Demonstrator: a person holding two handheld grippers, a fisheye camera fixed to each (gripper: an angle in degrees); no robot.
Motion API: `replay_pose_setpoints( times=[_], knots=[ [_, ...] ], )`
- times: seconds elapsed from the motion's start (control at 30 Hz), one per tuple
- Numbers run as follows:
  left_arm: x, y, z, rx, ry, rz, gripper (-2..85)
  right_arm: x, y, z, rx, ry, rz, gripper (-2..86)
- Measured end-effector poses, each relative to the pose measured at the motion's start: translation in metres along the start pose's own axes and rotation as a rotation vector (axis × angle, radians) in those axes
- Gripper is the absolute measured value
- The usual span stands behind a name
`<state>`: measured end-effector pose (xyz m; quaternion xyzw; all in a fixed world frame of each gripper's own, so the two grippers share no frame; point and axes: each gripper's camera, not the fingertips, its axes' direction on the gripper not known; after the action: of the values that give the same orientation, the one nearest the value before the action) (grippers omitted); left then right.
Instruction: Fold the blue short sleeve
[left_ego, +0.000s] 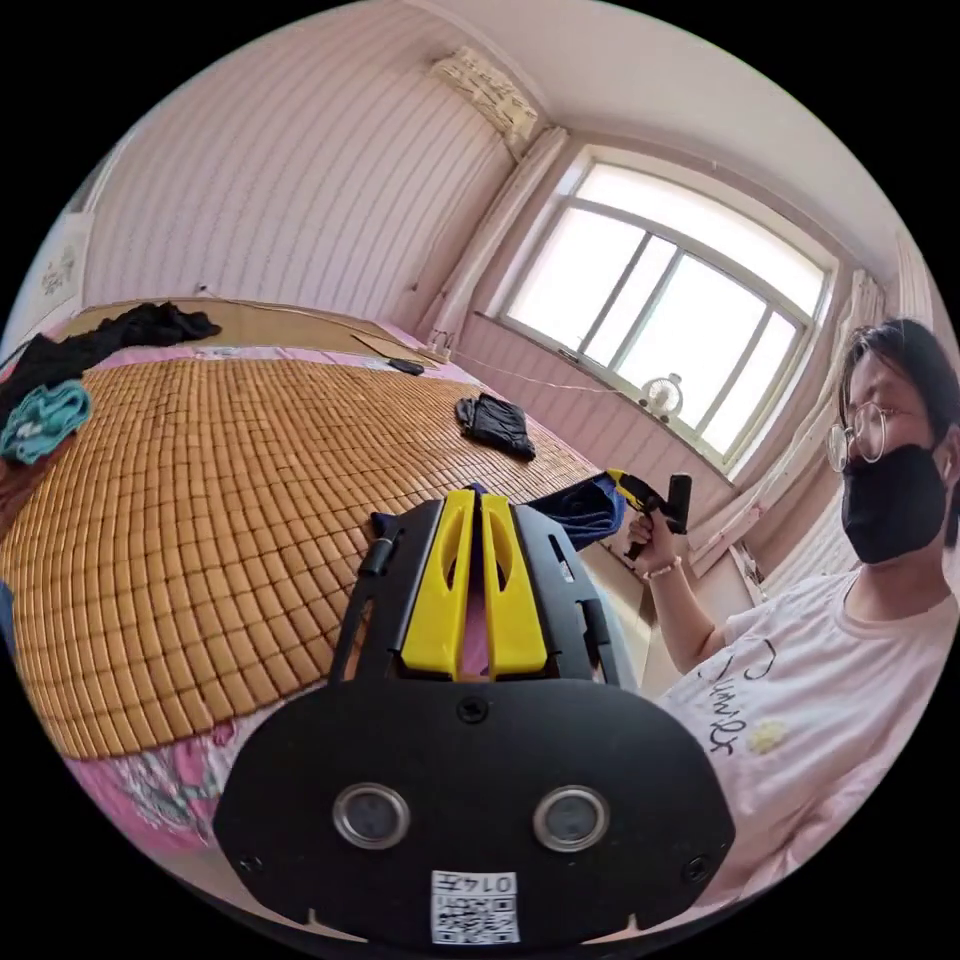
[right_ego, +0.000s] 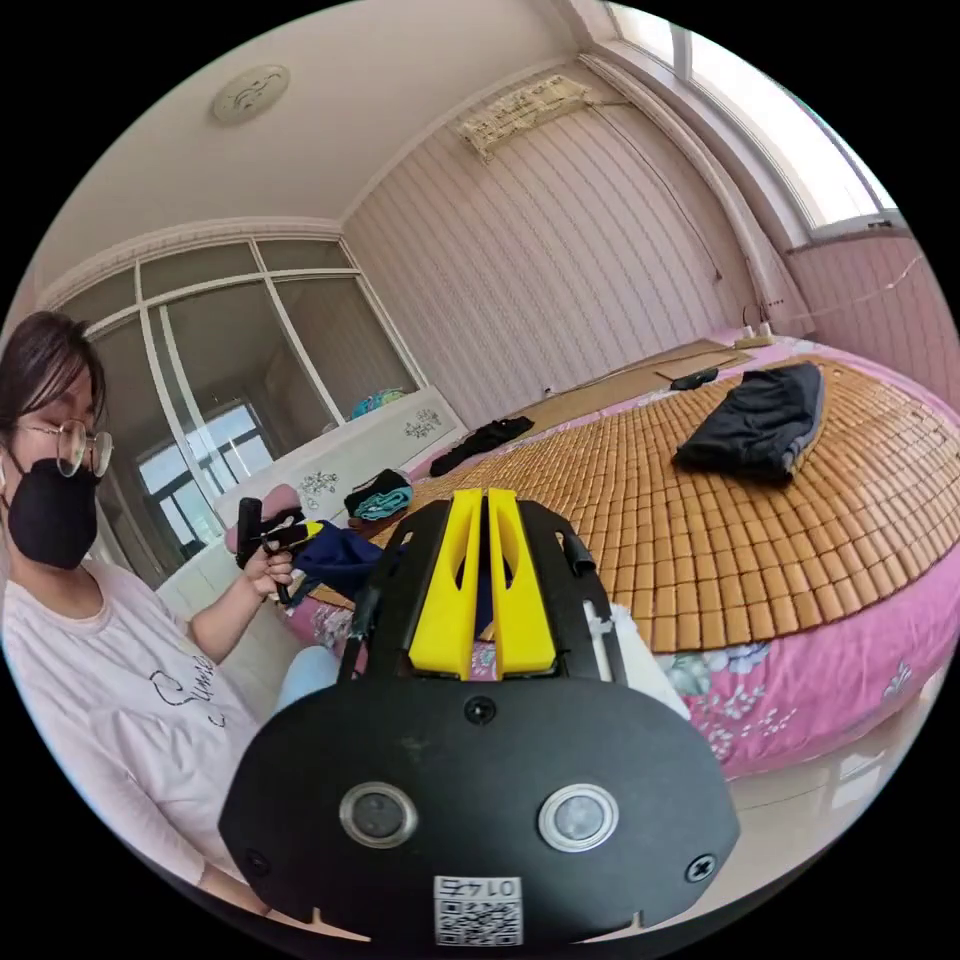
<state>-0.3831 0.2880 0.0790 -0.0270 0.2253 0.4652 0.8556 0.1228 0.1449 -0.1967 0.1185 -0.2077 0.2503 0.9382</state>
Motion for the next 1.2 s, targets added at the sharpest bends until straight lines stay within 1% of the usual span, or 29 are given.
replay_pose_setpoints(
  times=[0.03, 0.07, 0.13, 0.17, 0.2, 0.3, 0.37, 0.43, 0.6, 0.67, 0.73, 0.87, 0.93, 1.0, 1.07, 1.1, 1.13, 1.17, 1.2],
  knots=[
    [-0.006, 0.038, -0.051, 0.066, -0.031, -0.069, -1.0, -0.003, 0.021, -0.002, 0.006, -0.073, 0.064, 0.3],
    [-0.007, 0.074, -0.098, 0.141, -0.06, -0.122, -1.0, -0.006, 0.031, -0.004, 0.01, -0.092, 0.092, 0.3],
    [-0.006, 0.118, -0.158, 0.241, -0.09, -0.191, -1.0, -0.016, 0.063, -0.013, 0.058, -0.108, 0.187, 0.2],
    [-0.003, 0.137, -0.189, 0.276, -0.089, -0.219, -1.0, -0.018, 0.068, -0.014, 0.061, -0.123, 0.203, 0.1],
    [-0.001, 0.145, -0.202, 0.288, -0.089, -0.221, -1.0, -0.025, 0.074, -0.012, 0.055, -0.153, 0.215, 0.1],
    [0.017, 0.161, -0.248, 0.321, -0.131, -0.197, -1.0, -0.05, 0.071, 0.0, -0.009, -0.111, 0.165, 0.0],
    [0.033, 0.164, -0.278, 0.367, -0.134, -0.16, -1.0, -0.068, 0.061, 0.004, -0.02, -0.141, 0.108, 0.0],
    [0.045, 0.165, -0.303, 0.418, -0.117, -0.124, -1.0, -0.093, 0.047, 0.001, 0.001, -0.2, 0.028, 0.0],
    [0.081, 0.167, -0.382, 0.528, -0.142, 0.008, -1.0, -0.133, 0.02, -0.027, 0.085, -0.23, -0.136, 0.1],
    [0.1, 0.165, -0.419, 0.602, -0.098, 0.076, -1.0, -0.146, 0.01, -0.036, 0.123, -0.266, -0.191, 0.1],
    [0.121, 0.162, -0.446, 0.661, -0.117, 0.135, -1.0, -0.166, -0.001, -0.043, 0.151, -0.297, -0.255, 0.1],
    [0.162, 0.141, -0.494, 0.701, -0.237, 0.23, -1.0, -0.197, -0.017, -0.047, 0.203, -0.367, -0.385, 0.1],
    [0.158, 0.119, -0.503, 0.689, -0.272, 0.244, -1.0, -0.205, -0.038, -0.037, 0.206, -0.372, -0.418, 0.1],
    [0.131, 0.081, -0.496, 0.608, -0.294, 0.22, -1.0, -0.2, -0.062, -0.01, 0.164, -0.349, -0.415, 0.0],
    [0.067, 0.017, -0.463, 0.485, -0.281, 0.123, -1.0, -0.181, -0.094, 0.04, 0.071, -0.277, -0.358, 0.0],
    [0.05, 0.0, -0.452, 0.458, -0.277, 0.096, -1.0, -0.165, -0.116, 0.081, 0.021, -0.19, -0.318, -0.1],
    [0.022, -0.037, -0.43, 0.421, -0.293, 0.048, -1.0, -0.154, -0.136, 0.12, 0.011, -0.082, -0.318, -0.1],
    [0.007, -0.079, -0.414, 0.397, -0.321, 0.021, -1.0, -0.15, -0.149, 0.136, 0.01, -0.031, -0.308, -0.2],
    [0.006, -0.102, -0.41, 0.397, -0.329, 0.023, -1.0, -0.148, -0.182, 0.155, 0.029, 0.015, -0.272, -0.3]
  ],
)
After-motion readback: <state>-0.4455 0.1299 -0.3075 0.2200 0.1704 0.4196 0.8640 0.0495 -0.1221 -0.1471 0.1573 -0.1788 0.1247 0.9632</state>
